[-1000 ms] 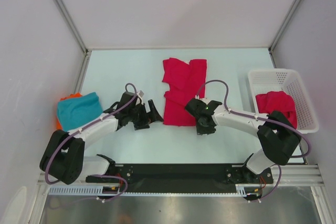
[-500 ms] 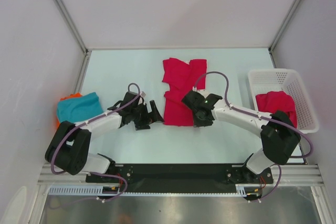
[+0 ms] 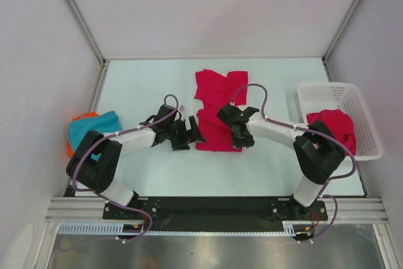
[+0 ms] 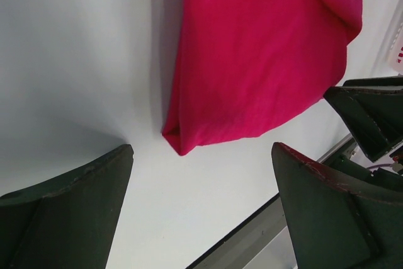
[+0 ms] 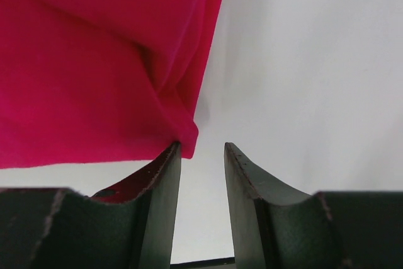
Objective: Fold and stack the t-shirts
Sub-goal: Grab one side of the 2/3 rectangular tshirt with both arms
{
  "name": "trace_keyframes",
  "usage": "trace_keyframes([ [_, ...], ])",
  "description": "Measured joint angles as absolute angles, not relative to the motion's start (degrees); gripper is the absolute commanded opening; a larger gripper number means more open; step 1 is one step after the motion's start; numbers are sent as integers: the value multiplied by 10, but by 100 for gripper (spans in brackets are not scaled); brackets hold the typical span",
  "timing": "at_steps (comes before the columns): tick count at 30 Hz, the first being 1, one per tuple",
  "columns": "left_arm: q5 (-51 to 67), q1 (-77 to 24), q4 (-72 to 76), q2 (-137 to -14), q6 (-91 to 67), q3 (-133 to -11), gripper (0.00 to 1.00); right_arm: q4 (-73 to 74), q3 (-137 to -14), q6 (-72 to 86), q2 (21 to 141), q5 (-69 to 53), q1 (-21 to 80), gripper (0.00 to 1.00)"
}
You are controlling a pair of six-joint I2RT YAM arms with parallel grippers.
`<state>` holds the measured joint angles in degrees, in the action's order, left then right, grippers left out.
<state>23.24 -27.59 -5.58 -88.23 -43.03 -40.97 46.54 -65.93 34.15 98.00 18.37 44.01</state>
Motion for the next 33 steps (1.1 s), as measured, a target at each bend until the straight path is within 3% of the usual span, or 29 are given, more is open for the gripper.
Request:
trace_keyframes([
  [4, 243, -280, -43, -903, -433, -423, 97, 466, -670, 329, 986, 184, 430, 39],
  [7, 247, -282, -35, -917, -435, -434, 91, 466, -686, 323, 986, 185, 429, 39],
  [10, 249, -285, -28, -929, -437, -441, 78, 465, -695, 319, 986, 184, 428, 39],
  [17, 256, -287, -15, -955, -448, -441, 36, 460, -695, 319, 988, 180, 428, 39],
  [21, 257, -288, -15, -961, -452, -439, 25, 440, -677, 319, 995, 169, 428, 38],
  [24, 257, -288, -14, -963, -455, -439, 18, 419, -656, 321, 1004, 152, 428, 32],
  [28, 259, -288, -14, -963, -456, -439, 9, 381, -635, 330, 1010, 125, 429, 0],
  [31, 259, -288, -13, -963, -456, -438, 0, 372, -628, 329, 1007, 124, 433, 0],
  [33, 258, -288, -12, -960, -456, -435, 0, 364, -620, 330, 1000, 127, 435, 0],
])
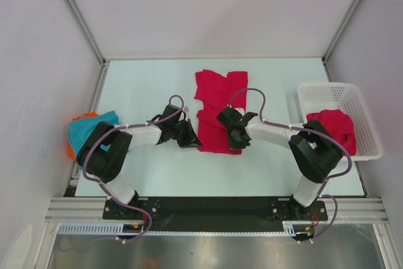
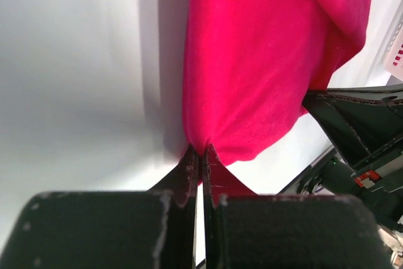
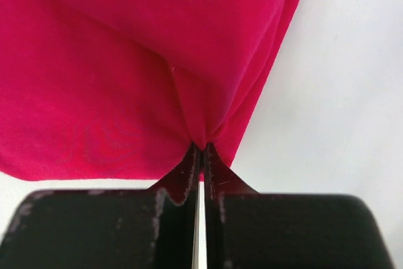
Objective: Fold and stack the t-shirts
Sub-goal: Grab one side of the 2/3 rectangular tshirt with both arms, then fold the long partially folded tshirt into a neat square
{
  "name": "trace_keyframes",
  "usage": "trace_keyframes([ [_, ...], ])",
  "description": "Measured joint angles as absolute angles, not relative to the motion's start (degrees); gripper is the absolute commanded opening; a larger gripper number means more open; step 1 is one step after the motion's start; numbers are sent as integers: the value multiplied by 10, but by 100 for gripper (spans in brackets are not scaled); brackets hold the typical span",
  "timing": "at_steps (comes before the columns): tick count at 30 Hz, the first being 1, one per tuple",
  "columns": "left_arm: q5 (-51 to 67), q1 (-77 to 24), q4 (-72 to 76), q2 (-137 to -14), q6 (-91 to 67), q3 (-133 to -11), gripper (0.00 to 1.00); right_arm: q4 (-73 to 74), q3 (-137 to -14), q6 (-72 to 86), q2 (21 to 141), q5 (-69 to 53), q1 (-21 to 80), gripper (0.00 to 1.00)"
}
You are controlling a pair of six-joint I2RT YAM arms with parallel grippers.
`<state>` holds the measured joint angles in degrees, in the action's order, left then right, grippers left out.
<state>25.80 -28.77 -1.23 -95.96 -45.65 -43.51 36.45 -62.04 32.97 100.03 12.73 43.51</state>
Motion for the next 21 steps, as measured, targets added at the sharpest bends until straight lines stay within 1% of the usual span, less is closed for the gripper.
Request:
trace_keyframes([
  [5, 256, -288, -22, -926, -456, -423, 0, 360, -600, 335, 975, 133, 452, 0],
  [10, 259, -289, -59, -854, -457, -420, 0, 411, -604, 349, 925, 136, 488, 0],
  [13, 265, -289, -93, -778, -461, -420, 0, 459, -627, 363, 877, 148, 519, 0],
  [17, 272, -289, -140, -642, -466, -420, 0, 521, -677, 393, 805, 171, 575, 0],
  [21, 275, -289, -171, -578, -477, -422, 0, 556, -704, 413, 768, 182, 596, 0],
])
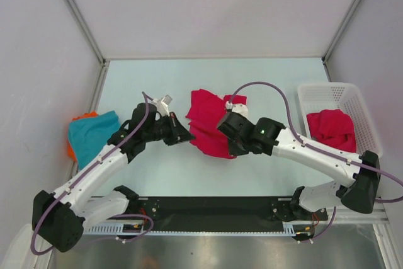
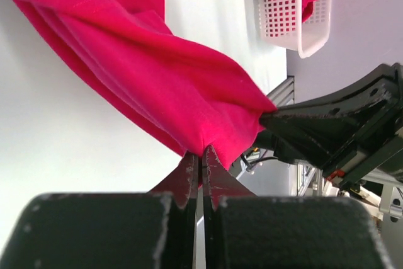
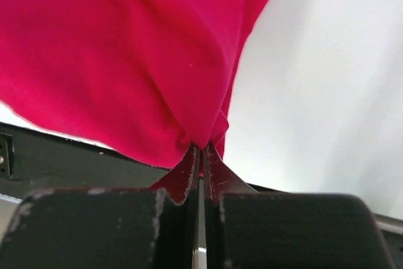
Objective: Fold and stack the t-shirts
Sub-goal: Fold the long partially folded tshirt into a neat square
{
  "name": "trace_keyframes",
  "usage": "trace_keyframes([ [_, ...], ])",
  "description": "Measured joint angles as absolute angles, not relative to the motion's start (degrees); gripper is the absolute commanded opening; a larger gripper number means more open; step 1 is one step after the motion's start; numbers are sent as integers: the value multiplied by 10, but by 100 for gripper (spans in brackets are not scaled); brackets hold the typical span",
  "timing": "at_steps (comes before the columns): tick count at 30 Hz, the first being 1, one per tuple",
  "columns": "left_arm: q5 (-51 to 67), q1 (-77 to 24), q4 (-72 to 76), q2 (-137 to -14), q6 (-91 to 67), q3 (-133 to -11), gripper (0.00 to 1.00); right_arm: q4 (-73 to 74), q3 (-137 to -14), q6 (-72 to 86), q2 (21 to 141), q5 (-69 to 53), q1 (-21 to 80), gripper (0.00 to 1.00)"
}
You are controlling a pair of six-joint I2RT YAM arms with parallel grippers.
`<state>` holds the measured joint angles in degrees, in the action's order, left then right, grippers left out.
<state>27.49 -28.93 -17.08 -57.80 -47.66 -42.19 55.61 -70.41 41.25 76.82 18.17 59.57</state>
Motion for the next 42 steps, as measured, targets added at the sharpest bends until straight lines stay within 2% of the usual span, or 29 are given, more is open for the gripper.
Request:
trace_keyframes([
  [8, 276, -288, -209, -584, -484, -430, 0, 597, -724, 418, 793, 204, 594, 0],
  [15, 277, -267, -201, -695, -476, -469, 0, 579, -750, 372, 863, 196, 522, 0],
  [26, 288, -222, -199, -972, -445, -718, 0, 547, -933, 249, 1041, 173, 375, 0],
  [37, 293, -191, -217, -1139, -443, -888, 1, 550, -1127, 183, 1204, 141, 309, 0],
  [40, 303, -182, -220, -1174, -443, -920, 24, 553, -1172, 175, 1243, 132, 293, 1],
  [41, 307, -178, -221, -1184, -441, -927, 38, 553, -1182, 172, 1254, 129, 288, 6],
  [42, 310, -176, -221, -1192, -439, -933, 46, 554, -1189, 170, 1263, 126, 283, 9],
])
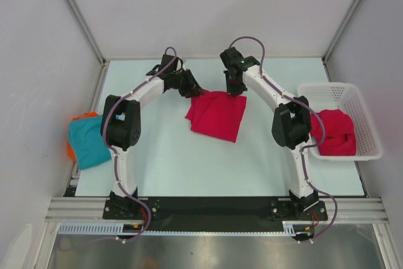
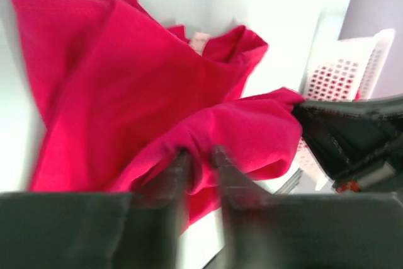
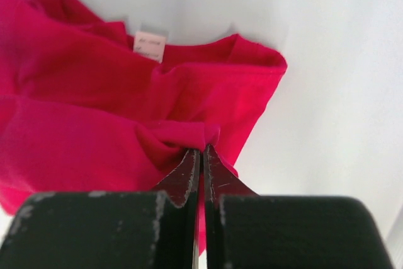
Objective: Fold and stack the t-shirts
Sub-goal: Fold the long partially folded tshirt into a neat square
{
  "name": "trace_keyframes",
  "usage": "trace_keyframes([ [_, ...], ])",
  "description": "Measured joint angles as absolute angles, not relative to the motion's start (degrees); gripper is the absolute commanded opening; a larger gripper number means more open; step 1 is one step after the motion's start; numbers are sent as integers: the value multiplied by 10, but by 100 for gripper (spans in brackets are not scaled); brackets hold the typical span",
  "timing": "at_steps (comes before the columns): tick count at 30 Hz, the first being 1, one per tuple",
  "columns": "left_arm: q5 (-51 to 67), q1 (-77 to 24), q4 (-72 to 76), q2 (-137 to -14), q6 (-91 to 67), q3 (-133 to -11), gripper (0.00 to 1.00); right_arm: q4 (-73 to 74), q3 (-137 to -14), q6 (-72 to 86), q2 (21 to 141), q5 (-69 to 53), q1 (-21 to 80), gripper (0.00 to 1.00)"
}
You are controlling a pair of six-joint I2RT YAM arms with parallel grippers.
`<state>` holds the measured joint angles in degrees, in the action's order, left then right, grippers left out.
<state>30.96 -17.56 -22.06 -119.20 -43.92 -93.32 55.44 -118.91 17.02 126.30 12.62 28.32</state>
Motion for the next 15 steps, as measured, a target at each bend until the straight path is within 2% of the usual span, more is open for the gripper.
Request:
trace_keyframes([
  [2, 315, -171, -220, -1206, -438, -943, 57, 556, -1196, 168, 1277, 124, 275, 21],
  [3, 317, -168, -221, -1208, -436, -945, 62, 557, -1197, 166, 1282, 123, 271, 22],
  [8, 316, -159, -225, -1208, -430, -947, 67, 559, -1197, 162, 1293, 124, 256, 27],
  [15, 307, -156, -232, -1183, -420, -931, 68, 559, -1200, 162, 1293, 128, 249, 28],
])
